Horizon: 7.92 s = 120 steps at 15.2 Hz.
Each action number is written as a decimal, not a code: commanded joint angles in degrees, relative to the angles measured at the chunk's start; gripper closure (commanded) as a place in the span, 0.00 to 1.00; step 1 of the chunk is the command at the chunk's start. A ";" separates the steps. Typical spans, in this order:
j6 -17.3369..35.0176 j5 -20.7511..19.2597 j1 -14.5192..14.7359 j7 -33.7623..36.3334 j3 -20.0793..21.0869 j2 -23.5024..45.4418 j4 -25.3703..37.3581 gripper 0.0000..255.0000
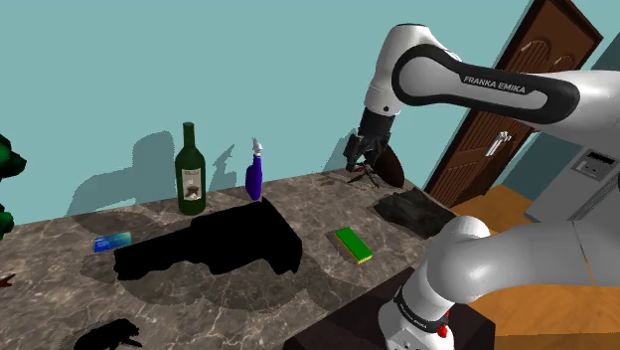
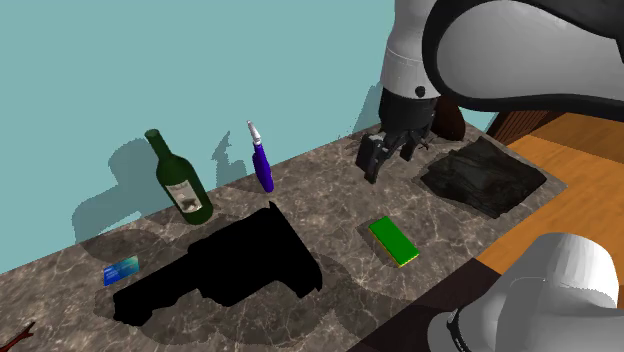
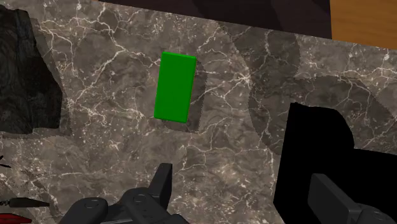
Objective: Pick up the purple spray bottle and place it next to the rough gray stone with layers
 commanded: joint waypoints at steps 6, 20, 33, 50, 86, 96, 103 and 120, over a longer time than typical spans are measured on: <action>6.44 0.48 0.47 0.36 0.11 11.76 5.40 0.00; 14.19 1.84 1.30 0.76 0.26 44.04 30.16 0.00; 9.04 2.84 1.21 1.07 0.54 73.00 64.47 0.00; 13.86 2.87 1.28 1.03 0.57 73.43 60.07 1.00; -0.67 2.64 -2.71 -4.81 -1.56 56.37 57.46 1.00; -5.65 1.41 -6.91 -12.74 -5.33 42.60 48.64 1.00; -11.04 -0.16 -9.85 -19.14 -8.78 35.89 47.42 1.00; -16.25 -3.82 -14.55 -30.75 -15.42 28.14 45.46 1.00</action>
